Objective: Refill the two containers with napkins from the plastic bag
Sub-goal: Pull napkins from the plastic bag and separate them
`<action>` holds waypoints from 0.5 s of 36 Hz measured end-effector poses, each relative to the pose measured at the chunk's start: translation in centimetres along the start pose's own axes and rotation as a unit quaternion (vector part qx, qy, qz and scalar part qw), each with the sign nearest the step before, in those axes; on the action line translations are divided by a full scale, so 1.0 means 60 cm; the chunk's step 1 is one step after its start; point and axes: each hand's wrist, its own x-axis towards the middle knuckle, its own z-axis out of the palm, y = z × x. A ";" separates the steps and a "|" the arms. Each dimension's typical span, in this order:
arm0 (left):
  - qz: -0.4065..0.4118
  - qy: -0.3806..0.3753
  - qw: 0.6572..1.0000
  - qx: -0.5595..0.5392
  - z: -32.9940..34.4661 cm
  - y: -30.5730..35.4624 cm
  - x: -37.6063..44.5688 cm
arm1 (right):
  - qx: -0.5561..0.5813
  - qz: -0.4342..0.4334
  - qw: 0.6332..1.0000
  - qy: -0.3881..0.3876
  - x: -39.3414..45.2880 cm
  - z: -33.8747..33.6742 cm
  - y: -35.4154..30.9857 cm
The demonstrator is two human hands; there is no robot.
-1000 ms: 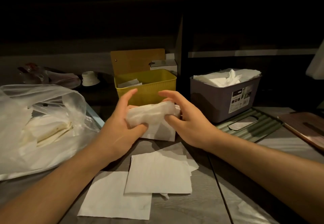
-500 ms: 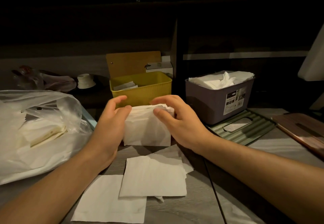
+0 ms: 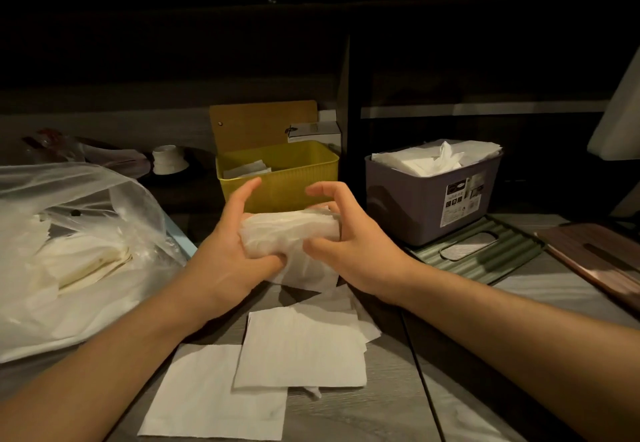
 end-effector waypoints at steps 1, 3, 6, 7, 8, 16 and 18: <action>0.009 0.006 1.000 -0.003 -0.001 0.001 -0.002 | -0.007 -0.010 1.000 0.002 0.000 0.001 -0.002; 0.032 0.022 0.999 -0.029 -0.004 0.003 -0.002 | -0.018 -0.045 0.998 0.026 0.000 0.002 -0.005; 0.031 0.019 0.998 -0.061 -0.008 0.004 0.001 | 0.002 -0.060 0.998 0.022 -0.001 0.001 -0.006; 0.019 0.002 0.998 -0.067 -0.009 0.004 0.002 | 0.002 -0.054 0.998 0.009 -0.001 0.001 -0.005; 0.006 -0.014 0.997 -0.072 -0.008 0.003 0.001 | -0.004 -0.046 0.999 -0.002 -0.001 0.001 -0.002; -0.014 -0.009 0.998 -0.059 -0.004 0.007 -0.001 | -0.054 -0.045 0.997 -0.016 -0.005 0.003 -0.001; -0.026 -0.025 0.999 -0.025 -0.009 0.006 -0.002 | -0.067 -0.042 0.997 -0.024 -0.004 0.003 -0.001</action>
